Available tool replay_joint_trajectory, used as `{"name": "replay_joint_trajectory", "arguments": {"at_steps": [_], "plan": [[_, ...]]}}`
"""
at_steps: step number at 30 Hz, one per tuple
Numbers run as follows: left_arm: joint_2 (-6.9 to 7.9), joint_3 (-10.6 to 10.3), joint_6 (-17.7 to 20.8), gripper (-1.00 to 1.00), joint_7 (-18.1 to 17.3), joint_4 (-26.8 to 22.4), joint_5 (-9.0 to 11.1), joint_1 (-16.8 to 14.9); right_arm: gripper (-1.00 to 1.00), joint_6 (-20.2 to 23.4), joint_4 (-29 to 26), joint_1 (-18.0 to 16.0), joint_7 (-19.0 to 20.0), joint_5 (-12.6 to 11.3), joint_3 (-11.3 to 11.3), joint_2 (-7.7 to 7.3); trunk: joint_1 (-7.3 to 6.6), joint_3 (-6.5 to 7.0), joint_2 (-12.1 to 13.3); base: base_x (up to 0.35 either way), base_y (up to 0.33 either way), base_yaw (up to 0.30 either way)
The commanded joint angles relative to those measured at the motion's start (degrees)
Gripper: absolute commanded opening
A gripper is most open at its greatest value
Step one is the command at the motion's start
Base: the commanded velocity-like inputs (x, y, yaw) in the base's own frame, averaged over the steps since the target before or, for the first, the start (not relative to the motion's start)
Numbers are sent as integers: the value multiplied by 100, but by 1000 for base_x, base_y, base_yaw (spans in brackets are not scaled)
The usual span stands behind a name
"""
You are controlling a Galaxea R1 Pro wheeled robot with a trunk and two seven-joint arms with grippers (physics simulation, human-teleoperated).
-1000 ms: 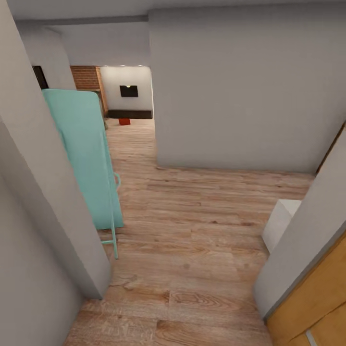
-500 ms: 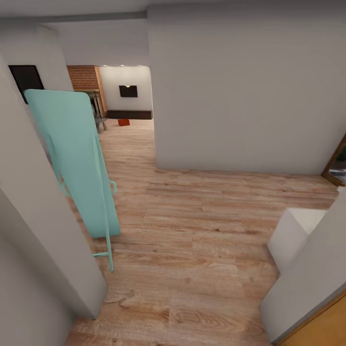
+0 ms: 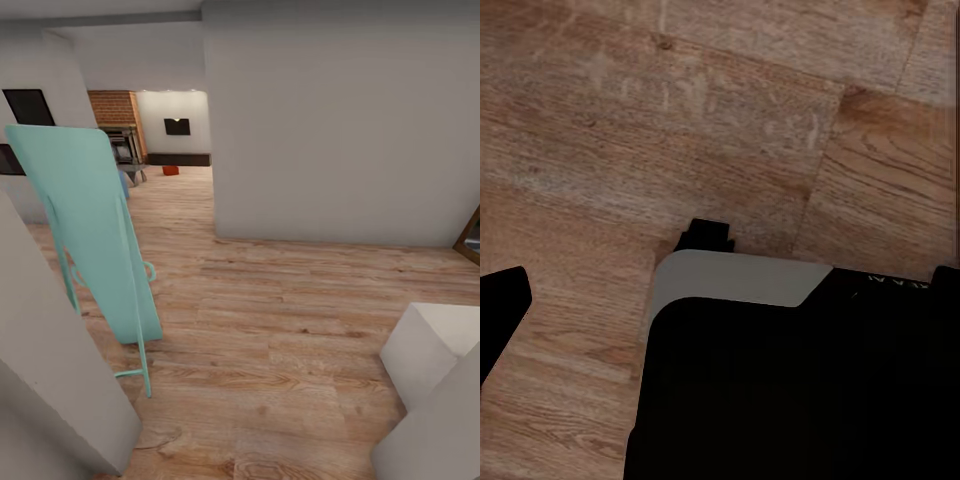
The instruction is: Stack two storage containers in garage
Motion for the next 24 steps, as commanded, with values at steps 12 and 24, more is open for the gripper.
{"name": "replay_joint_trajectory", "arguments": {"at_steps": [12, 24], "plan": [[-1, -19, 0, 100, 19, -1, 43, -4, 100, -25, 18, -6, -5, -52, 47, 5, 4, -6, -4, 323, 0, -106], [-1, -20, -5, 100, 18, -1, 43, -4, 100, -26, 18, -6, -5, -52, 49, 4, 4, -6, -4, 323, 0, -5]]}}
